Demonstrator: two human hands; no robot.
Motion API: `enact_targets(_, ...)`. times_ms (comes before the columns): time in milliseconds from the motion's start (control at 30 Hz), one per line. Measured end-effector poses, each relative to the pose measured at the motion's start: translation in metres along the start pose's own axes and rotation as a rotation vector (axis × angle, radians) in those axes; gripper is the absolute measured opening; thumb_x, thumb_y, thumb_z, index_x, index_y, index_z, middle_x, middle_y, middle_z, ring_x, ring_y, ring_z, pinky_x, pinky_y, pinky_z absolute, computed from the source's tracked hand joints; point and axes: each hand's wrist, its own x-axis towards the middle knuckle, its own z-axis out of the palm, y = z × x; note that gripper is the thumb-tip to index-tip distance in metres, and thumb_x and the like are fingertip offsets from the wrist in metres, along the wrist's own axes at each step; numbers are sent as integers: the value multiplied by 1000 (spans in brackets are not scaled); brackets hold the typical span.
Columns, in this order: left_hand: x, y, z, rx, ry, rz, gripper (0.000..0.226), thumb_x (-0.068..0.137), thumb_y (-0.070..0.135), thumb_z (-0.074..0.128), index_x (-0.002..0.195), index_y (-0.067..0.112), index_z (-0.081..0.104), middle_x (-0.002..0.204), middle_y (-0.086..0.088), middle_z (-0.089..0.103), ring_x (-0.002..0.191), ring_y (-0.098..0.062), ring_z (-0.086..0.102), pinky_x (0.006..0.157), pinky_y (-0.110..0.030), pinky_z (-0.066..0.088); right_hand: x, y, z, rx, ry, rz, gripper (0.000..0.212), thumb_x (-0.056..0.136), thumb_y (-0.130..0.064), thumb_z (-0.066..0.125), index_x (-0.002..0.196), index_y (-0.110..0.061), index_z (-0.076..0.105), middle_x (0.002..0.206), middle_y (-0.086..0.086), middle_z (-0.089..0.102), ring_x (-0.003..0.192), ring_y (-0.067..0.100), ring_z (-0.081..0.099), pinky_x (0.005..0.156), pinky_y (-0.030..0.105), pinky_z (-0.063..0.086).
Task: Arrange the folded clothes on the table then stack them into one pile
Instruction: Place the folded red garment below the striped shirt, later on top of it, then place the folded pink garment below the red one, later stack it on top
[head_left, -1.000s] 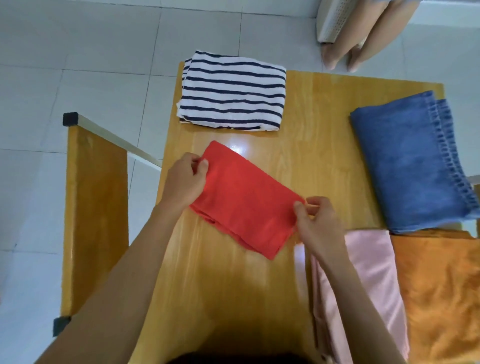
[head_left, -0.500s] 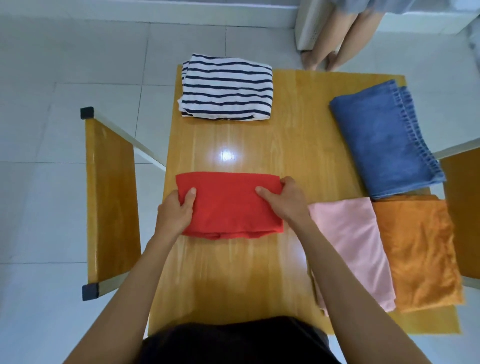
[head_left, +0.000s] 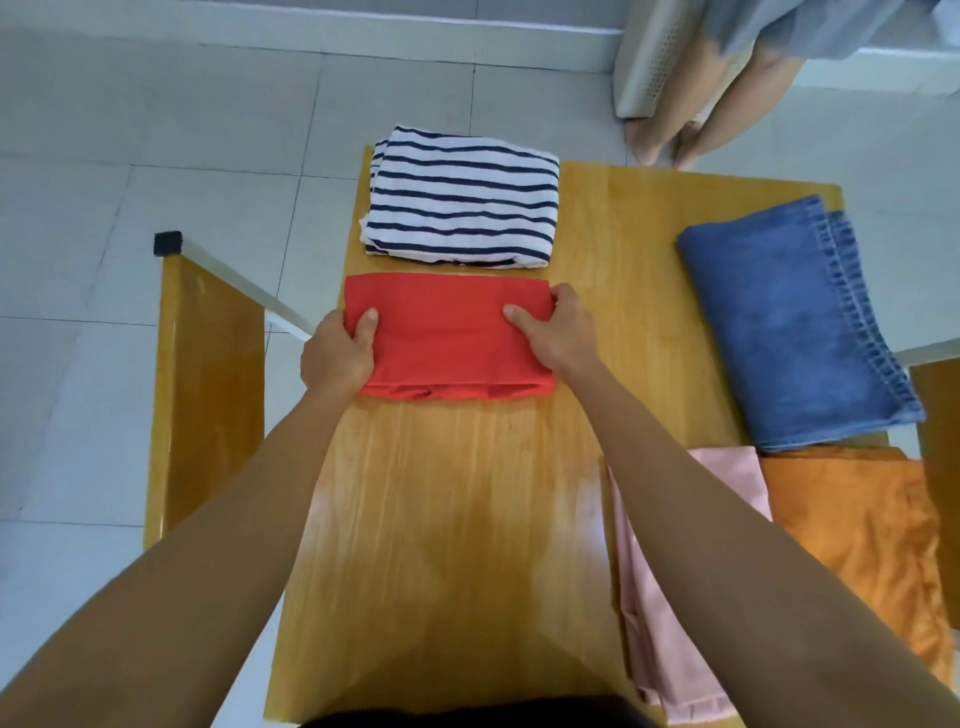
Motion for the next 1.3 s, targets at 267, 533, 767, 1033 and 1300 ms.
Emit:
enact_targets(267, -3, 9, -7, 26, -55, -62, 57, 98, 56, 39, 123, 8, 54, 118, -11, 63, 109, -33, 60, 83, -41, 45, 5, 2, -3, -25, -23, 17, 71, 80, -57, 74, 132, -14, 52, 120, -1, 63, 104, 17, 59, 86, 35, 52)
enact_targets(533, -45, 25, -10, 74, 22, -60, 65, 89, 35, 57, 143, 10, 32, 142, -15, 43, 131, -36, 40, 108, -54, 37, -26, 1, -15, 23, 69, 45, 67, 88, -48, 68, 139, -9, 49, 128, 9, 62, 115, 24, 61, 88, 34, 51)
enact_targets(767, -137, 66, 27, 29, -59, 443, 45, 88, 23, 57, 130, 8, 57, 139, -12, 51, 133, -30, 41, 112, -43, 32, -127, 49, -47, 81, 257, 131, 31, 89, -35, 63, 115, -18, 67, 106, -2, 71, 98, 16, 65, 78, 25, 43)
enact_targets(1033, -225, 132, 106, 60, -476, 791, 38, 86, 15, 58, 120, 2, 65, 115, -17, 69, 110, -32, 63, 94, -31, 44, -261, 148, -97, 60, 514, 357, 20, 91, -20, 58, 102, -16, 74, 101, -4, 73, 93, 10, 63, 80, 21, 45)
enact_targets(1300, -245, 127, 151, 348, -477, 783, 61, 88, 55, 55, 133, 14, 49, 134, -12, 52, 124, -33, 47, 101, -46, 40, -319, 190, -97, 230, 653, 856, 61, 87, -57, 59, 125, -11, 44, 123, 5, 54, 112, 30, 57, 84, 40, 46)
